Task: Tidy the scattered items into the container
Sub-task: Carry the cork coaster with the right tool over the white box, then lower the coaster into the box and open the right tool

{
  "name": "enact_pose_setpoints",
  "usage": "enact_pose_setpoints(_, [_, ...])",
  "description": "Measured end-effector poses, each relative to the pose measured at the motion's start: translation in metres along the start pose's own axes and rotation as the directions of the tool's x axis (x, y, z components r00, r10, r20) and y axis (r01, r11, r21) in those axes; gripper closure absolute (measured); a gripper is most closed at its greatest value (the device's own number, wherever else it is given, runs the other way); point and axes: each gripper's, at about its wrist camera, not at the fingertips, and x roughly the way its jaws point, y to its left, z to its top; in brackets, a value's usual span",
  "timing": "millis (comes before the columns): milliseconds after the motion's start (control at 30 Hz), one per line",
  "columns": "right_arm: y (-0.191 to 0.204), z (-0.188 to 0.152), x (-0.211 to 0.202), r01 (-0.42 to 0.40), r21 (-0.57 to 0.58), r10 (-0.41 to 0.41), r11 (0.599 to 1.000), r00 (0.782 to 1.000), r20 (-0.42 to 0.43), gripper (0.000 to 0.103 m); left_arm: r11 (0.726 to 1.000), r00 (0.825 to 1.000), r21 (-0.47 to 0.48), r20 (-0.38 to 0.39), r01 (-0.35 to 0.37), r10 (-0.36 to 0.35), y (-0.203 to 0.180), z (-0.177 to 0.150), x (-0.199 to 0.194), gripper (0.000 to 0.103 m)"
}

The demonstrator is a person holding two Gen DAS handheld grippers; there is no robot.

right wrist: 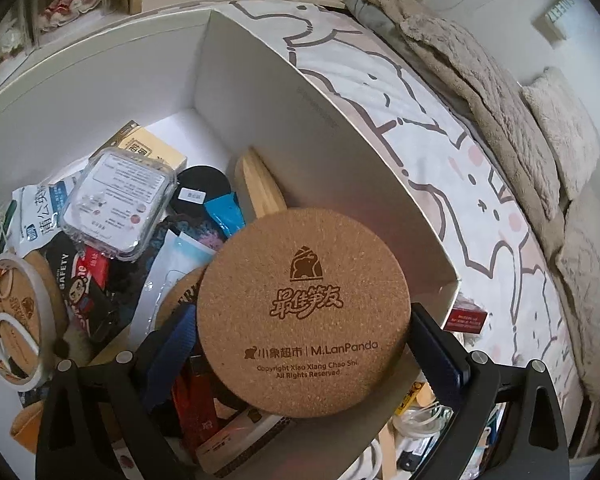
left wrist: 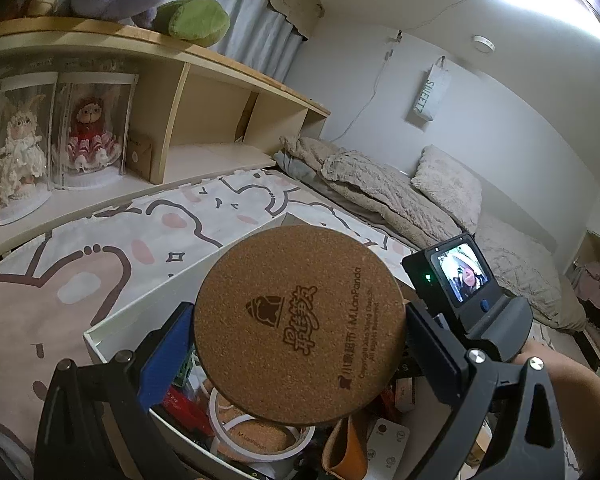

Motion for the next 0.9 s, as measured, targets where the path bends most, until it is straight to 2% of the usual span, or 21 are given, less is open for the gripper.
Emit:
enact_pose_setpoints(200, [0.002,0.001,0.0,0.013,-0.024,-0.013,1.0,1.0,-0.011,0.003,1.0,1.0,-0.002,-0.009,-0.007,0.007,0.003,0.0,0.003,0.002])
enact_pose_setpoints(333, [0.011,0.0,-0.001,-0.086,-0.045,0.085,0.995,0.996,-0.025,0.003,1.0,1.0,-0.005,-0.014,-0.007,0.007,0.004,0.0,0.005,0.002])
enact_pose_setpoints(433, [0.033,-0.003,-0.008,-0.135,-0.131,0.132,0.982,0.991,-0.036,0.003,1.0,1.0,-0.006,-0.016,-0.006,0.006,0.005,0.0,0.006,0.002])
enact_pose_setpoints(567, [0.047,-0.005,-0.015,-0.139,-0.199,0.133,0.97,0.99,-0.045,0.003,1.0,1.0,-0.008,-0.015,-0.007,0.006,0.005,0.0,0.006,0.002])
enact_pose_setpoints(900, [0.022,-0.011,-0.017,-0.245,-0.076,0.239,0.967,0.968,-0.081,0.003,1.0,1.0,-0.01,-0.016,-0.006,0.006,0.007,-0.001,0.006,0.002])
